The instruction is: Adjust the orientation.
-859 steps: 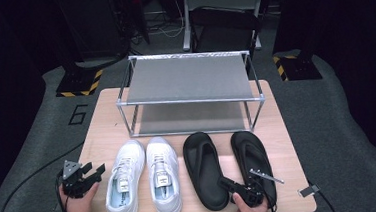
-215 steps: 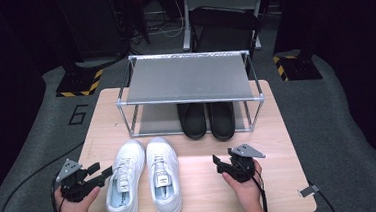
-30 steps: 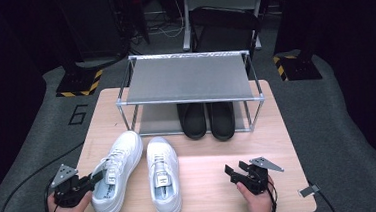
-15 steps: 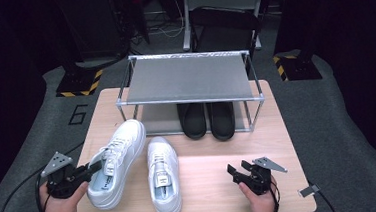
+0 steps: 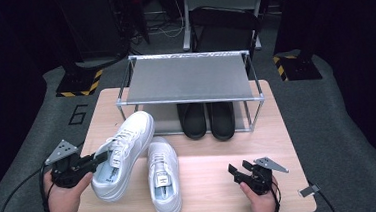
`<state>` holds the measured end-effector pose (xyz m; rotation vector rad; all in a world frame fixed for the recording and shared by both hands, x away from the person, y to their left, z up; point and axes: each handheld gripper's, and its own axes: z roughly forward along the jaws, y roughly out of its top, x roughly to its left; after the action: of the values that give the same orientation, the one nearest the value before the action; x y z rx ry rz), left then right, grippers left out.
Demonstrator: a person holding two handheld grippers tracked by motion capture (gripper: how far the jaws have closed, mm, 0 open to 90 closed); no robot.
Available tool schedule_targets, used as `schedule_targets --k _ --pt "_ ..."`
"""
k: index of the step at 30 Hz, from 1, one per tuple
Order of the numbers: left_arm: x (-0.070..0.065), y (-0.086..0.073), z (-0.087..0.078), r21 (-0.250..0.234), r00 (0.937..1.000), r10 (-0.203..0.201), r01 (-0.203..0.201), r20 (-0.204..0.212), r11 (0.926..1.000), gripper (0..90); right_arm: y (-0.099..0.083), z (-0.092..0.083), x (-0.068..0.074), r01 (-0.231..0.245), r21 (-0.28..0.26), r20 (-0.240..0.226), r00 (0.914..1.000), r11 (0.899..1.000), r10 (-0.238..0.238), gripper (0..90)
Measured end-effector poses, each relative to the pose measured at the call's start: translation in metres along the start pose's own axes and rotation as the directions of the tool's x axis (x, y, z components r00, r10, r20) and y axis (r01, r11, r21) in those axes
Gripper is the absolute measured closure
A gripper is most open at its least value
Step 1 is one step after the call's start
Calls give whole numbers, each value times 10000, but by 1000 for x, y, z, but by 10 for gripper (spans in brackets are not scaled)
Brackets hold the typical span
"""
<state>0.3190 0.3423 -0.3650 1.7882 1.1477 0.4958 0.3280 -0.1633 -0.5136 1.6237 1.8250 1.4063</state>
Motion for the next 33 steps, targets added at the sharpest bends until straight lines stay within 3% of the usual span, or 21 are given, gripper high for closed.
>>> schedule_targets --k 33 --pt "-21 40 -1 6 9962 618 -619 610 9981 820 -3 1 -3 -126 7 0 9999 9999 126 331"
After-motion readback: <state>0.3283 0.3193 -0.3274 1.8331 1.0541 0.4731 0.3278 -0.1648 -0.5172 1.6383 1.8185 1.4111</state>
